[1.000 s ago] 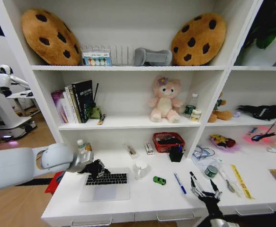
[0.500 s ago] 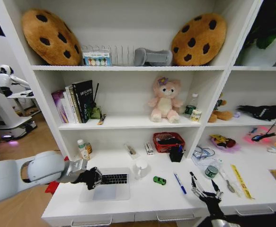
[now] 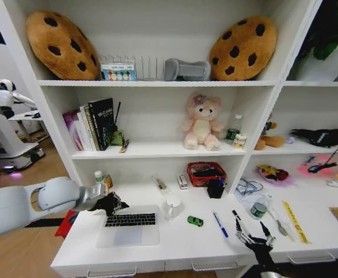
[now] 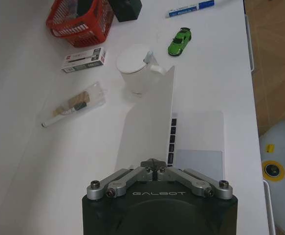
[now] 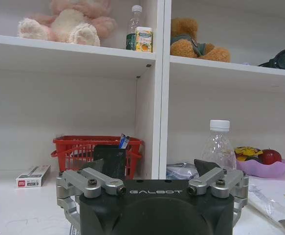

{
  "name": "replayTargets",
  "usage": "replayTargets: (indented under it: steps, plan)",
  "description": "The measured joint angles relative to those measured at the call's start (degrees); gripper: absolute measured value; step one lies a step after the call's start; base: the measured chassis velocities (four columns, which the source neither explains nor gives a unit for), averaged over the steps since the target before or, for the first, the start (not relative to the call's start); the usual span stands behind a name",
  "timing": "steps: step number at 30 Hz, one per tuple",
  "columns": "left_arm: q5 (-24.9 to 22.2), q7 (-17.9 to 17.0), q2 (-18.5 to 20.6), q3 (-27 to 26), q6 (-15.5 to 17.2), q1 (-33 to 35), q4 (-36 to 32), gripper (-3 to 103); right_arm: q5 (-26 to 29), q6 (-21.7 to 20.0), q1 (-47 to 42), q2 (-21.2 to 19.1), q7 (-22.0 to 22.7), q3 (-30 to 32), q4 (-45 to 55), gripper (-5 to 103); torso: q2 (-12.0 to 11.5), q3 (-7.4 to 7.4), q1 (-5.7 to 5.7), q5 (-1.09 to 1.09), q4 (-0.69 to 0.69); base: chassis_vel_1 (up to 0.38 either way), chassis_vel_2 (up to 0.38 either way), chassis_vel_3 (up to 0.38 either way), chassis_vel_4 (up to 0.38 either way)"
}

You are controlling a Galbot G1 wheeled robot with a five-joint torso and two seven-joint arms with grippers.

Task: Organize the objects on the table.

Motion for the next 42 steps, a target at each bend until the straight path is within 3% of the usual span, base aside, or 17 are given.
replayTargets:
  steps: [14,21,29,32,33,35,36,37,38,39,40,41,42]
  plan:
    - [2.66,4.35,-2.69,2.1,0.6,0.46,-2.19,0,0.46,0.73,-0.32,0.27,-0.04,1.0,-0.21,100,0.0,0.0,0.0,0.02,-0.02,0.0,0.0,0.0,0.0]
    - [6.67,5.07,-10.43,7.85,0.84,0.05,-3.78,0,0.64,0.96,-0.54,0.31,-0.08,1.76,-0.19,100,0.0,0.0,0.0,-0.01,0.02,0.0,0.0,0.0,0.0]
    - [6.79,7.38,-16.93,5.38,-0.16,-1.55,-5.61,0,0.46,0.45,-0.86,-0.26,-0.11,1.85,0.73,100,0.0,-0.01,0.0,0.01,-0.04,0.0,0.0,0.0,0.0]
    - [12.32,11.17,-23.18,4.78,-3.07,-0.92,-6.8,0,-0.06,-0.75,0.51,-0.77,0.27,1.28,0.09,100,0.0,-0.01,0.0,0.01,0.0,0.0,0.0,0.0,0.0]
    - [12.32,11.17,-23.18,4.78,-3.07,-0.92,-6.8,0,-0.06,-0.75,0.51,-0.77,0.27,1.28,0.09,100,0.0,-0.01,0.0,0.01,0.0,0.0,0.0,0.0,0.0]
    - [13.71,8.61,-29.74,4.81,-5.19,-0.26,-7.52,0,-0.11,-1.37,0.89,-1.29,0.73,1.17,-0.12,100,0.0,-0.01,0.0,0.01,0.01,0.0,0.0,0.0,0.0]
    - [13.71,8.61,-29.74,4.81,-5.19,-0.26,-7.52,0,-0.11,-1.37,0.89,-1.29,0.73,1.17,-0.12,100,0.0,-0.01,0.0,0.01,0.01,0.0,0.0,0.0,0.0]
    - [14.12,5.54,-34.94,4.71,-6.26,-0.57,-7.61,0,0.3,-1.86,0.78,-1.78,1.16,1.17,0.01,100,0.0,-0.01,0.0,0.0,0.02,0.0,0.0,0.0,0.0]
    - [13.76,-0.71,-41.08,4.74,-8.12,-1.55,-7.3,0,0.62,-2.3,0.61,-2.34,1.45,1.22,0.43,100,0.0,-0.01,0.0,0.01,-0.01,0.0,0.0,0.0,0.0]
    - [13.76,-0.71,-41.08,4.74,-8.12,-1.55,-7.3,0,0.62,-2.3,0.61,-2.34,1.45,1.22,0.43,100,0.0,-0.01,0.0,0.01,-0.01,0.0,0.0,0.0,0.0]
    - [12.34,-7.32,-46.63,4.8,-8.97,-2.79,-7.22,0,0.93,-2.81,0.4,-2.83,1.78,1.31,0.98,100,0.0,-0.01,0.0,-0.01,0.0,0.0,0.0,0.0,0.0]
    - [11.33,-11.08,-50.18,4.6,-9.22,-3.57,-7.33,0,1.11,-3.24,0.3,-3.11,2.26,1.33,1.46,100,0.01,-0.01,-0.01,-0.01,0.0,0.0,0.0,0.0,0.0]
    - [11.33,-11.08,-50.18,4.6,-9.22,-3.57,-7.33,0,1.11,-3.24,0.3,-3.11,2.26,1.33,1.46,100,0.01,-0.01,-0.01,-0.01,0.0,0.0,0.0,0.0,0.0]
